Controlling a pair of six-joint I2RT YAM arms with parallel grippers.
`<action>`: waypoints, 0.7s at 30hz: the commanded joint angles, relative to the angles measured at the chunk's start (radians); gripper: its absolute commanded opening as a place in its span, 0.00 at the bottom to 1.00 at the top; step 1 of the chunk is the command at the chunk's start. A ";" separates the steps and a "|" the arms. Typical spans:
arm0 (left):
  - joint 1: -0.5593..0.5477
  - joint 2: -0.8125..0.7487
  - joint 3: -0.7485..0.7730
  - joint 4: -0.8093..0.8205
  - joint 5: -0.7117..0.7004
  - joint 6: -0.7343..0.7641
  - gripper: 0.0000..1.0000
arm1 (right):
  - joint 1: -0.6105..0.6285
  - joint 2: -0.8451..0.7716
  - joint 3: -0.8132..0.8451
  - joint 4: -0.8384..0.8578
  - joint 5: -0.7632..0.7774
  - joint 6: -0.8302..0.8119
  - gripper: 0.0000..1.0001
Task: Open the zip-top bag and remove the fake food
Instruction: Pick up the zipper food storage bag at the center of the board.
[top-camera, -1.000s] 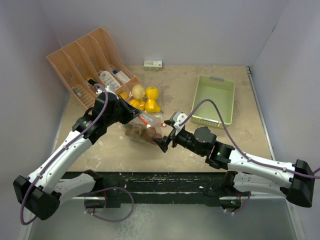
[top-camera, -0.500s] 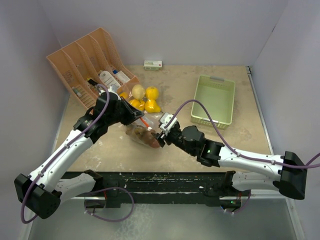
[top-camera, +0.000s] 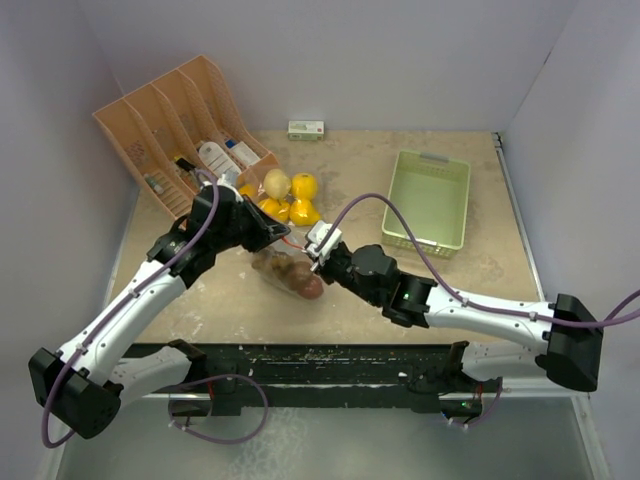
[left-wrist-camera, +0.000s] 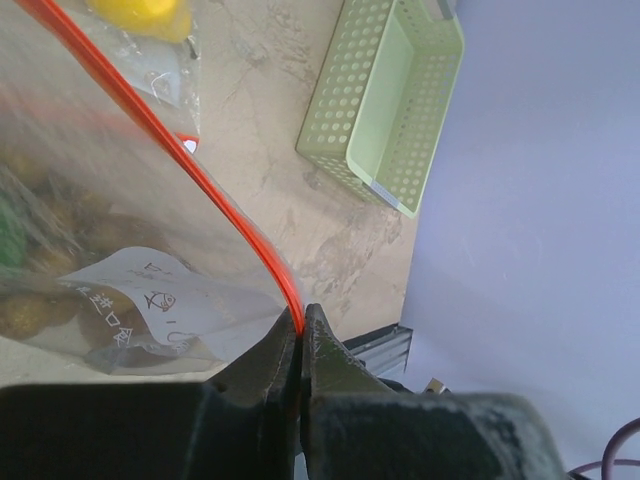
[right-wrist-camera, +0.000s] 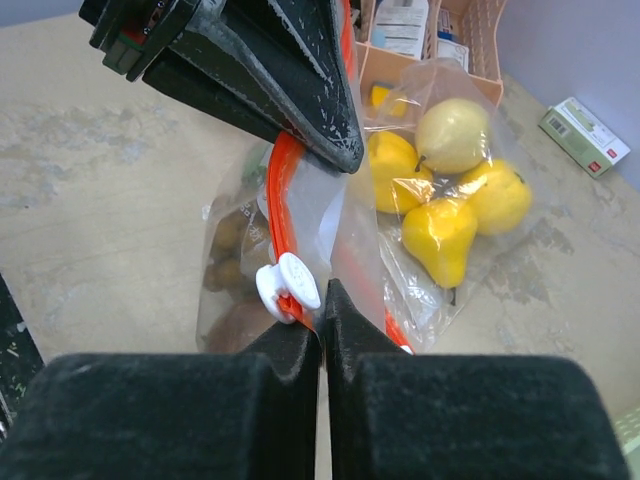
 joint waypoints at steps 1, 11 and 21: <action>-0.003 -0.041 0.013 0.036 0.013 -0.005 0.04 | 0.006 -0.039 0.028 0.073 -0.005 0.010 0.00; -0.002 -0.152 -0.032 0.044 -0.106 0.115 1.00 | 0.000 -0.182 -0.047 0.072 -0.141 0.110 0.00; -0.003 -0.288 -0.034 0.263 0.065 0.489 0.99 | -0.143 -0.211 -0.094 -0.003 -0.305 0.280 0.00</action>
